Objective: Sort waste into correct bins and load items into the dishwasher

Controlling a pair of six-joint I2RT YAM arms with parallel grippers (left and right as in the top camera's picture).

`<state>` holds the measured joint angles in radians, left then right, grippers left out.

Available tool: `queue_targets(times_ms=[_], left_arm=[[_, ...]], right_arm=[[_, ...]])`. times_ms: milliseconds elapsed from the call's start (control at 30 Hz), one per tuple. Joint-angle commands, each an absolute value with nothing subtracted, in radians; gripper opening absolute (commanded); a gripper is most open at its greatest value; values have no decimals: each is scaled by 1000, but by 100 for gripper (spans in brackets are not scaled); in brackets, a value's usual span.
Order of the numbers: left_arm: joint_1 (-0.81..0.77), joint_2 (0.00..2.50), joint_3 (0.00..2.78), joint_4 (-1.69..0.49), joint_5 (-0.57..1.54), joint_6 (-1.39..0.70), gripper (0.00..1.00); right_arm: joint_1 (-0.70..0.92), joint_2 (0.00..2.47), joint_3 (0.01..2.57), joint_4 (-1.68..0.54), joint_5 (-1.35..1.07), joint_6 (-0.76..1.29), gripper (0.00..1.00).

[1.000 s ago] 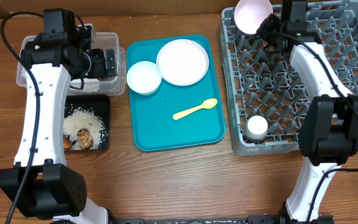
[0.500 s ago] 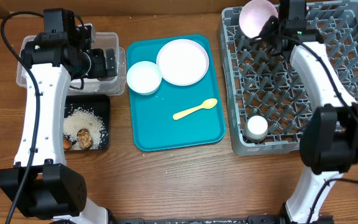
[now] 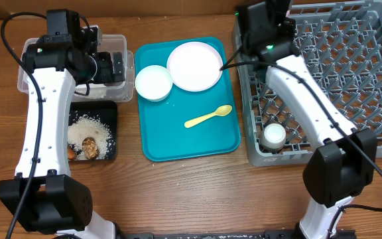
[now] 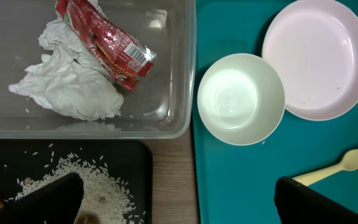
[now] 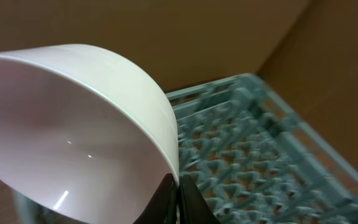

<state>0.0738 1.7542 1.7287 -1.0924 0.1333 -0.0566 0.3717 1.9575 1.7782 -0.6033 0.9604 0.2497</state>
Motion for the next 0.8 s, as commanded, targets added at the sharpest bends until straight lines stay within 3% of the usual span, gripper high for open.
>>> queue_targets(times_ms=[0, 767], left_arm=[[72, 1743, 1753, -1092, 126, -64, 100], [72, 1743, 1753, -1092, 126, -64, 100]], right_arm=[[370, 2006, 1789, -596, 1254, 208, 4], [369, 2187, 1788, -485, 1196, 147, 4]])
